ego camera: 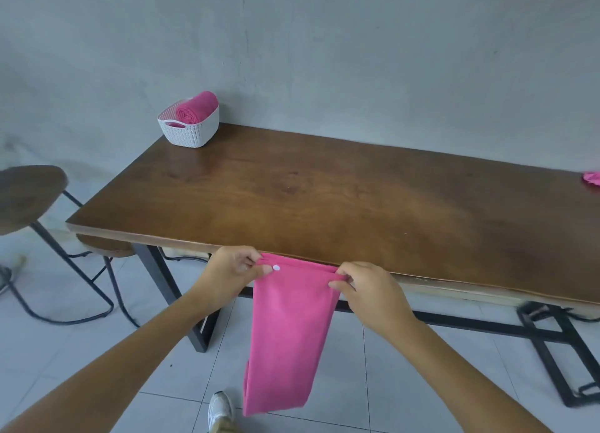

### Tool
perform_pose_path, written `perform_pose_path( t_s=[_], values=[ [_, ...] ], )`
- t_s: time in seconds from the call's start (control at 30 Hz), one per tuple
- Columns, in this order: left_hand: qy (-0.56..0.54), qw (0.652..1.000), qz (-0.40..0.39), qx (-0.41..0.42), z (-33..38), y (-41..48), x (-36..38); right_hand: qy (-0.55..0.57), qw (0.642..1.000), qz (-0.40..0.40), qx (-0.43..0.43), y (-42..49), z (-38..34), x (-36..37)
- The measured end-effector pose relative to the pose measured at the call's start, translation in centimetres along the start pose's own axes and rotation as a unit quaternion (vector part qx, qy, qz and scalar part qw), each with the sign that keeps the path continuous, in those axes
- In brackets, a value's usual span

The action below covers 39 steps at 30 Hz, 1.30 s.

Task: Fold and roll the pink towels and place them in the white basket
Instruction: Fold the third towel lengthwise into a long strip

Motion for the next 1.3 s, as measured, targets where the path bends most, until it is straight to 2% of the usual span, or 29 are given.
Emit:
perform_pose_path(
  t_s=[0.13, 0.33, 0.53, 0.67, 0.77, 0.87, 1.03, 1.3],
  values=[
    [0.037, 0.998, 0.02, 0.042, 2.7, -0.4, -0.9, -0.007, 0.999, 0.033, -0.031, -0.8, -1.0, -2.1],
    [0.066, 0.995, 0.017, 0.075, 4.4, -1.7, -0.8, -0.171, 0.974, 0.083, -0.12, -2.8, -3.3, -3.2],
    [0.071, 0.993, 0.007, 0.091, 5.0, -2.7, -0.4, -0.177, 0.974, 0.08, -0.119, -3.2, -3.0, -3.4],
    [0.088, 0.99, -0.003, 0.106, 4.9, -3.2, 0.4, -0.142, 0.985, 0.028, -0.091, -3.0, -2.2, -3.0],
    [0.087, 0.991, -0.006, 0.106, 4.6, -3.1, 0.7, -0.133, 0.988, 0.02, -0.082, -3.1, -1.8, -2.9],
    [0.077, 0.991, -0.004, 0.106, 4.6, -2.7, 1.0, -0.115, 0.991, 0.025, -0.061, -2.9, -1.1, -3.1],
    [0.084, 0.992, 0.027, 0.095, 4.2, -1.0, 1.2, 0.001, 0.998, 0.065, -0.006, -2.1, 0.6, -3.3],
    [0.064, 0.993, 0.079, 0.056, 1.7, 2.4, 1.6, 0.167, 0.978, 0.1, 0.07, 0.1, 2.6, -1.6]
  ],
)
Point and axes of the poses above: each hand's wrist, its own y-axis towards the middle knuckle, its own x-axis out of the palm, z = x × y, the point moved 10 cm from there along y, towards the middle knuckle, and after that the axes turned 3 degrees about -z, right-handed, at the moved point
